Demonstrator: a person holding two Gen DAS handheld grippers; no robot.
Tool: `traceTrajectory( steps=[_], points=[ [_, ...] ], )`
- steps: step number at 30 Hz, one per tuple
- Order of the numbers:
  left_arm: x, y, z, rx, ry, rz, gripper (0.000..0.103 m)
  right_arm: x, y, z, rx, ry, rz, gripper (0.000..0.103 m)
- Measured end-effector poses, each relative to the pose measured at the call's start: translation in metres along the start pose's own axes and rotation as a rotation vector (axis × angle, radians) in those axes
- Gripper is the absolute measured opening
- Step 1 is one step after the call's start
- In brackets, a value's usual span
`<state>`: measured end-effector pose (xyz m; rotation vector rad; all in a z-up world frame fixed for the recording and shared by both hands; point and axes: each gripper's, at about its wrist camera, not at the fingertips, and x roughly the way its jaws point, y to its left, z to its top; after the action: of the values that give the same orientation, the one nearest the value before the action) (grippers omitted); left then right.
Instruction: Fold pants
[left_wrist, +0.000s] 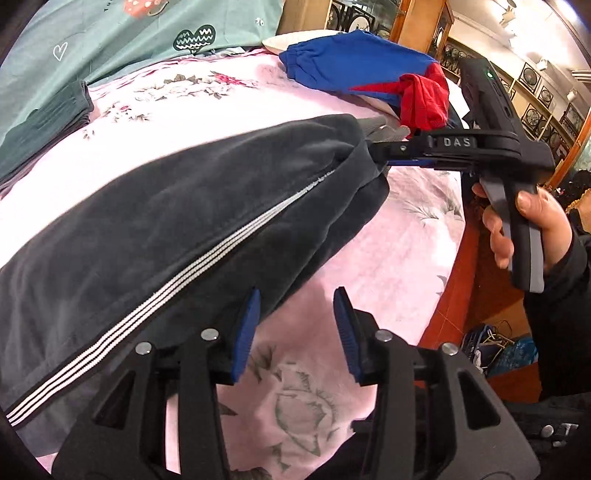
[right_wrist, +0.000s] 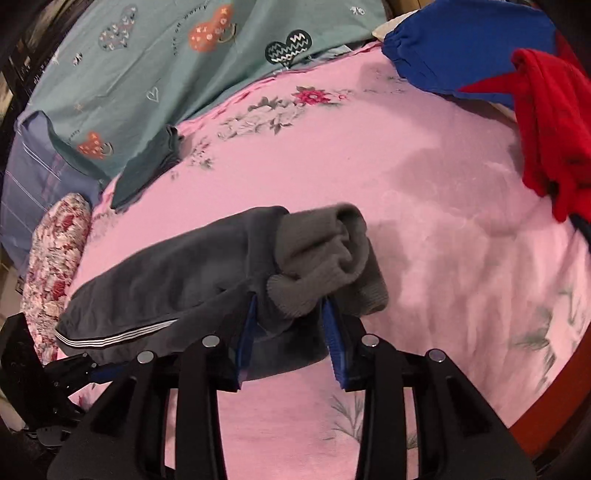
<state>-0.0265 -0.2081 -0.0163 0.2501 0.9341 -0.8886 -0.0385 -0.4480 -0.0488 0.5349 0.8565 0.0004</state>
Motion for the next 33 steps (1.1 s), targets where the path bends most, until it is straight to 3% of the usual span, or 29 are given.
traceTrajectory(
  steps=[1, 3, 5, 11, 13, 14, 17, 19, 22, 24, 27, 29, 31, 33],
  points=[
    [-0.002, 0.000, 0.000, 0.000, -0.008, 0.011, 0.043, -0.005, 0.003, 0.000, 0.013, -0.009, 0.022, 0.037],
    [-0.005, 0.001, -0.001, -0.005, -0.016, 0.029, 0.049, -0.017, 0.009, 0.003, 0.027, -0.036, 0.049, 0.053],
    [-0.003, 0.002, 0.000, -0.003, -0.014, 0.056, 0.050, -0.024, 0.008, 0.009, 0.065, -0.047, 0.059, 0.061],
    [0.021, -0.007, 0.003, 0.036, 0.004, 0.101, 0.050, -0.015, -0.009, 0.011, 0.162, -0.024, 0.041, 0.061],
    [0.024, -0.008, 0.005, 0.039, 0.001, 0.114, 0.047, -0.009, -0.015, 0.013, 0.151, -0.044, 0.059, 0.030],
    [0.024, -0.007, 0.006, 0.031, 0.003, 0.115, 0.041, -0.004, -0.018, 0.013, 0.160, -0.032, 0.087, 0.010],
    [0.017, 0.001, 0.008, -0.019, 0.014, 0.051, 0.017, -0.011, -0.026, 0.013, 0.190, -0.064, 0.165, 0.008],
    [0.007, 0.001, 0.008, -0.037, 0.019, -0.016, 0.016, -0.026, -0.019, 0.010, 0.150, -0.107, 0.211, 0.008],
    [-0.001, -0.013, 0.005, 0.023, -0.001, -0.030, 0.016, -0.045, -0.015, 0.003, 0.107, -0.153, 0.205, 0.008],
    [0.010, -0.012, 0.002, 0.020, 0.031, -0.035, 0.016, -0.036, -0.029, -0.004, 0.144, -0.122, 0.144, 0.008],
    [0.029, 0.007, 0.000, -0.065, 0.104, -0.062, 0.016, -0.010, -0.049, -0.015, 0.193, -0.051, 0.086, 0.011],
    [0.020, 0.011, 0.001, -0.075, 0.085, -0.063, 0.016, -0.013, -0.046, -0.016, 0.175, -0.062, 0.069, 0.014],
    [-0.003, 0.011, 0.003, -0.053, 0.015, -0.032, 0.022, -0.025, -0.039, -0.011, 0.146, -0.089, 0.025, 0.022],
    [-0.028, 0.017, 0.005, -0.047, -0.065, 0.003, 0.052, -0.046, -0.026, -0.005, 0.084, -0.151, -0.071, 0.025]
  ],
)
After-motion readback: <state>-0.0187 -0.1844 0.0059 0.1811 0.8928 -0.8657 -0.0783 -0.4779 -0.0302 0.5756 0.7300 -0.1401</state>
